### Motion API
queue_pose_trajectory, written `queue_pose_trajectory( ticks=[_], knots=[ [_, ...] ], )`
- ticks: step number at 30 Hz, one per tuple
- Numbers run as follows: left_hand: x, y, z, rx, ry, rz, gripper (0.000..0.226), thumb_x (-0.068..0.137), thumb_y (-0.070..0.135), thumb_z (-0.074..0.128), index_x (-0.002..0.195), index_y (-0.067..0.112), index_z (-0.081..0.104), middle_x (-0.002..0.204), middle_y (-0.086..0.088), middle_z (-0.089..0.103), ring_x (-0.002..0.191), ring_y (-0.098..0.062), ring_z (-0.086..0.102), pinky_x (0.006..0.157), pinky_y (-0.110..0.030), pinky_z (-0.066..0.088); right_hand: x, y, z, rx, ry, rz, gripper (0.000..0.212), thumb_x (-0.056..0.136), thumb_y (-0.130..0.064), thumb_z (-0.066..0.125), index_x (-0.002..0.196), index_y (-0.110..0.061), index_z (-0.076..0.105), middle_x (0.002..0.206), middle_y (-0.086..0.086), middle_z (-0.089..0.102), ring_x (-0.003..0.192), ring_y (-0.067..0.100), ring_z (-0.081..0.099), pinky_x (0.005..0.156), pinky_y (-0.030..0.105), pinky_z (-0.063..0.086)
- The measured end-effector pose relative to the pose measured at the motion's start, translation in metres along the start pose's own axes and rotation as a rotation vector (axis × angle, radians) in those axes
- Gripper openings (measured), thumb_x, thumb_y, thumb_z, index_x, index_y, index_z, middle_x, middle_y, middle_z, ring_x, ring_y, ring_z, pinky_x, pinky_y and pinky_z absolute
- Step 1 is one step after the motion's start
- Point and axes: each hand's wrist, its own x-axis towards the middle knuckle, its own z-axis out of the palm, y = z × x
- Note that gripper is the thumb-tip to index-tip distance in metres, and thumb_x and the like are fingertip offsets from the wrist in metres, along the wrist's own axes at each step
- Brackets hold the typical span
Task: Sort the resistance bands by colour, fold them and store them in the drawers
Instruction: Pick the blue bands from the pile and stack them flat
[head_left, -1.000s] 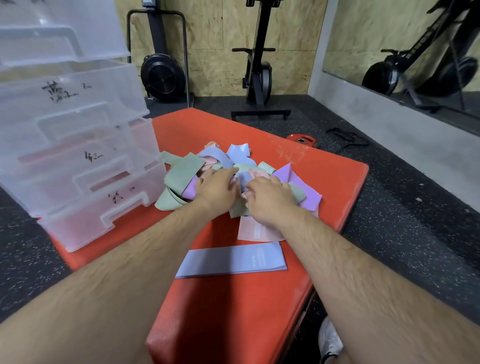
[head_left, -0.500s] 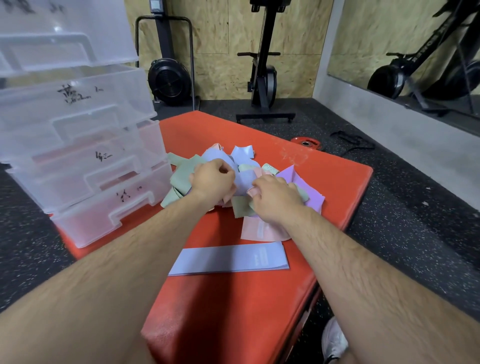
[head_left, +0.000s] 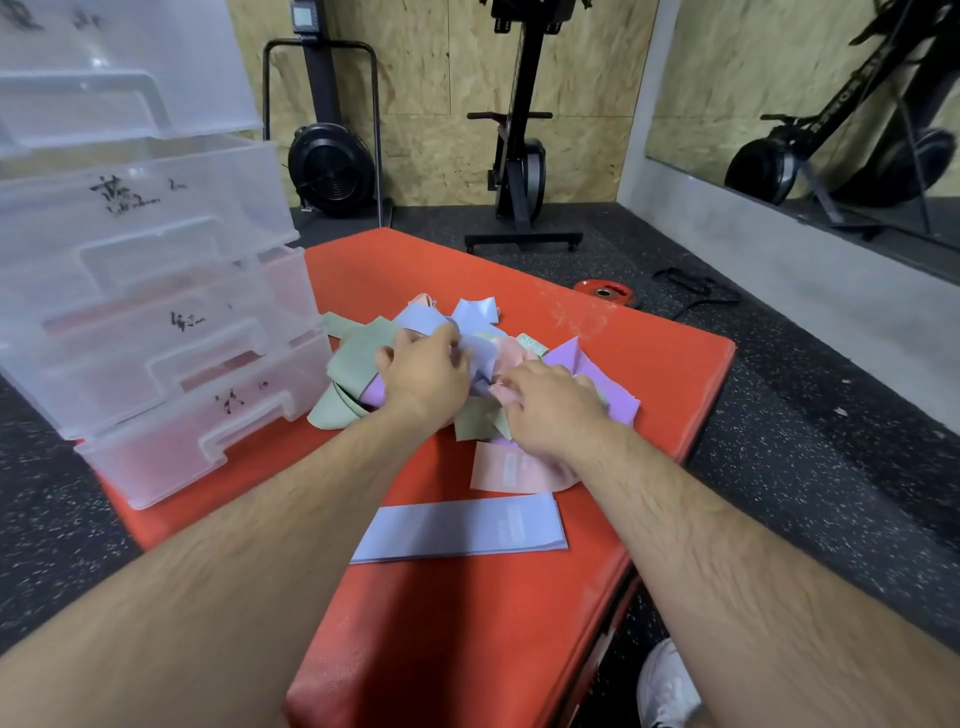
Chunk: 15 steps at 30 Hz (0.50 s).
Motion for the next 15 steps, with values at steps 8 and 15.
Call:
queue_pose_trajectory(
  ticks=[8,15],
  knots=[
    [-0.009,-0.005,-0.054,-0.592,0.221,-0.01,0.007,0.094,0.043,0.054,0.092,0.037,0.057,0.1,0.012,0.059,0.107,-0.013,0.049,0.095,-0.037,0.041,-0.001,-0.015,-0.013,0.02,0.137,0.006,0.04,0.1,-0.027,0.034,0.138,-0.026,0.048,0.142,0.001,0.049,0.13,0.028,0.042,0.102,0.046,0.03],
    [-0.018,-0.009,-0.095,-0.777,0.312,0.111,0.004,0.097,0.038,0.055,0.095,0.038,0.059,0.098,0.015,0.065,0.103,-0.02,0.062,0.092,-0.051,0.049,-0.001,-0.024,-0.013,0.139,0.178,0.005,0.043,0.097,-0.039,0.046,0.139,-0.033,0.048,0.143,-0.003,0.051,0.131,0.029,0.045,0.102,0.045,0.033]
  ],
)
